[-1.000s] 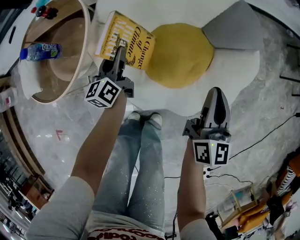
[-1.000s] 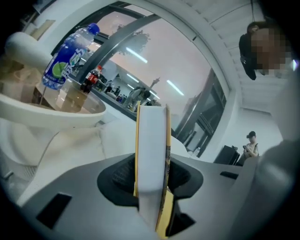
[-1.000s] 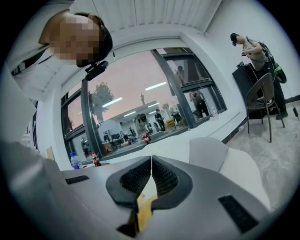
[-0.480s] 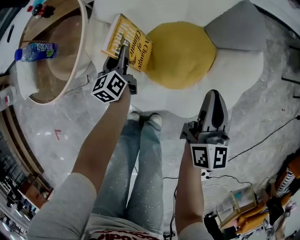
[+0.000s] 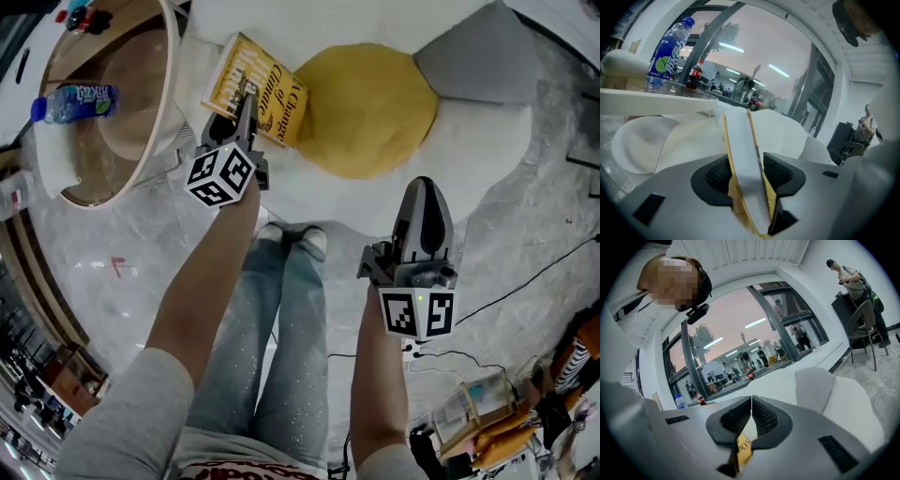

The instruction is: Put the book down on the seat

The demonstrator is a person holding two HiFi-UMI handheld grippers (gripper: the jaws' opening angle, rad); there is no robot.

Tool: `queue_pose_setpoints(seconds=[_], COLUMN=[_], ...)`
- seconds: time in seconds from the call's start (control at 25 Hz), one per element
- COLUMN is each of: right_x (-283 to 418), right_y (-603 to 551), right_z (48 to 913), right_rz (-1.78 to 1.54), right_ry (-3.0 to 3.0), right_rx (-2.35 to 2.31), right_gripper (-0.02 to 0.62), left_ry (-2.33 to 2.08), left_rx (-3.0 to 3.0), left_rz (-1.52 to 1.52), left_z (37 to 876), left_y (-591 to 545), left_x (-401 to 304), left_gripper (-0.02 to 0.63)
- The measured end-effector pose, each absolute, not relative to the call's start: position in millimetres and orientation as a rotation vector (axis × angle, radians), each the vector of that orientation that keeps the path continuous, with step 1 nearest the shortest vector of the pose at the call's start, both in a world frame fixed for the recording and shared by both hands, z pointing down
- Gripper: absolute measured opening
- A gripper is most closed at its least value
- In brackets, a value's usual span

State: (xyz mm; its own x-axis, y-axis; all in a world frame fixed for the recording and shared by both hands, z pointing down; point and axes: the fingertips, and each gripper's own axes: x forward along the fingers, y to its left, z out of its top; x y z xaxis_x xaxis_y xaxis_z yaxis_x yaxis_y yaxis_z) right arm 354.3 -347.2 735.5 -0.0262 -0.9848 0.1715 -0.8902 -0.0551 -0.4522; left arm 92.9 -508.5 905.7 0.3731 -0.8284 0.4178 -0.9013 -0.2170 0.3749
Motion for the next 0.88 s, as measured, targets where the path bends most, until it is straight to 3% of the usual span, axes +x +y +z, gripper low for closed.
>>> queue_pose_setpoints(seconds=[0.08,0.24,0.6,0.88], right_x=[350,340,310,304], right_y=[-350,-357,-366,-364], right_z=[735,731,714,705], right_rz=[-0.675,-0.681,-0.681,-0.672], right_ry=[2.008,2.015,2.048,2.052], right_rx=[-2.022,-1.990,-1.923,-1.921], right_gripper=[0.025,0.025,0.025,0.025], left_ry=[-1.468,-1.414,-1.502,-1.498], left_rx=[2.128,2.243,2.103,2.156], left_rz=[0.217,0.324,0.300,0.334], left_z=[903,896,882,865], left_y=[-506,-491,-460,-446], left_x=[91,92,38,36], left_gripper=[0.234,0.258,0.258,0.258])
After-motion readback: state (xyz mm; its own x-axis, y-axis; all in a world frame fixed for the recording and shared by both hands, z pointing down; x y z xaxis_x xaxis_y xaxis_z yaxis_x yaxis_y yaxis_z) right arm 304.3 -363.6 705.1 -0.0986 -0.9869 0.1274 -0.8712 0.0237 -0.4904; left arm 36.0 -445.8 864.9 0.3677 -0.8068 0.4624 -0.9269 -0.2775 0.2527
